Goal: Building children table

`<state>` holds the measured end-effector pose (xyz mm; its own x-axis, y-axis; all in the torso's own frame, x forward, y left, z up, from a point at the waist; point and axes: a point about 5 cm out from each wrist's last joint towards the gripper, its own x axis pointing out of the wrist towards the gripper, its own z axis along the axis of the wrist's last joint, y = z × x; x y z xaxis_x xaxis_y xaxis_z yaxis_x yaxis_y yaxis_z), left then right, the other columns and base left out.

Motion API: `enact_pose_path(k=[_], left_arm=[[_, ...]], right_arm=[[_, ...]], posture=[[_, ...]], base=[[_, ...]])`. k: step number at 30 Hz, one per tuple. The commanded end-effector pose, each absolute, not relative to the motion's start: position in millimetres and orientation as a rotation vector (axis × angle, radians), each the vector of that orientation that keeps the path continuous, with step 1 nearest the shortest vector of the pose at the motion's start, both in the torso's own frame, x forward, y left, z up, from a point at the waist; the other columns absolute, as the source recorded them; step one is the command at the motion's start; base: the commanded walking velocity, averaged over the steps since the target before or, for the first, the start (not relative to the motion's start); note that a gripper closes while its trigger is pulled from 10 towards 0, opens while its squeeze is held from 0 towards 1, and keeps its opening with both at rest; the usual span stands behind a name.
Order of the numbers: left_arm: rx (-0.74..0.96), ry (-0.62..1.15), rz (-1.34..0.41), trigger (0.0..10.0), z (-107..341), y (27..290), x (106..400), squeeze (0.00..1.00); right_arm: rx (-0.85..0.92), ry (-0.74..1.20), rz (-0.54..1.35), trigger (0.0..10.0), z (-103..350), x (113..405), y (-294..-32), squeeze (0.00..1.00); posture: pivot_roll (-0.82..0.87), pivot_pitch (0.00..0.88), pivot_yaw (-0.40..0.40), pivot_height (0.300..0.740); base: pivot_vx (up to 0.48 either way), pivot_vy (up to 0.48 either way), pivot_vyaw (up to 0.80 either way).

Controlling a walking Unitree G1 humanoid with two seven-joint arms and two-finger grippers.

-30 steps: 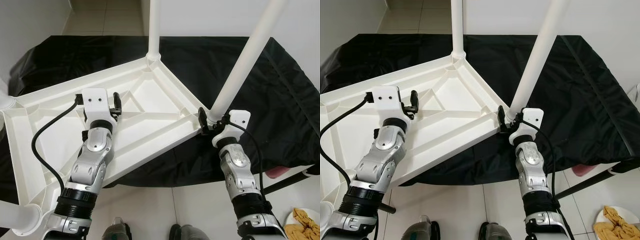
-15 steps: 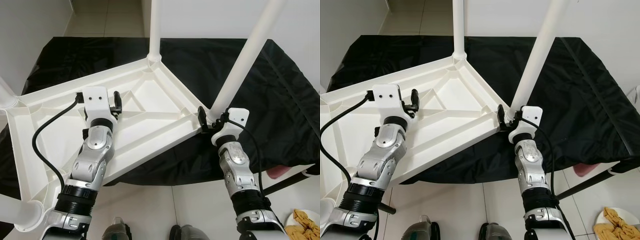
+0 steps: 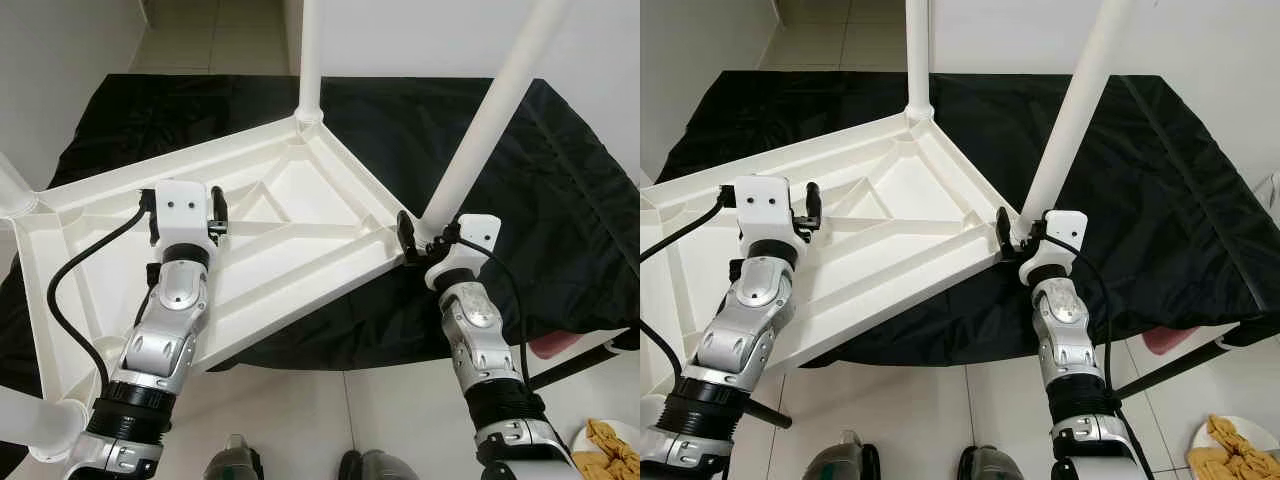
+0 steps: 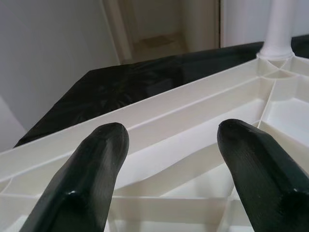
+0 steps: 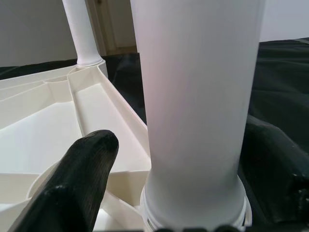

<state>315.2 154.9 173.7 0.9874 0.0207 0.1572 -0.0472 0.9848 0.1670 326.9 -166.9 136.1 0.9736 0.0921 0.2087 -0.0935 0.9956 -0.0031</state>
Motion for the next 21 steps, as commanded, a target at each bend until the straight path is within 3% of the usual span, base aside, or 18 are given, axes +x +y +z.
enact_pose_path(k=[1, 16, 21], left_arm=[[0.204, -0.142, -0.006, 10.0, 170, 157, 316, 0.0], [0.113, -0.086, 0.197, 10.0, 152, 191, 299, 0.0], [0.036, -0.033, 0.184, 10.0, 139, 194, 291, 0.0]], right_arm=[[0.002, -0.192, 0.094, 10.0, 133, 326, -169, 0.0], [0.018, -0.176, 0.093, 10.0, 125, 318, -164, 0.0], [0.029, -0.178, 0.095, 10.0, 124, 317, -163, 0.0]], posture=[[0.02, 0.056, -0.005, 0.74], [0.02, 0.069, 0.014, 0.74], [0.04, 0.08, 0.01, 0.74]], base=[[0.0, 0.0, 0.0], [0.0, 0.0, 0.0], [0.0, 0.0, 0.0]])
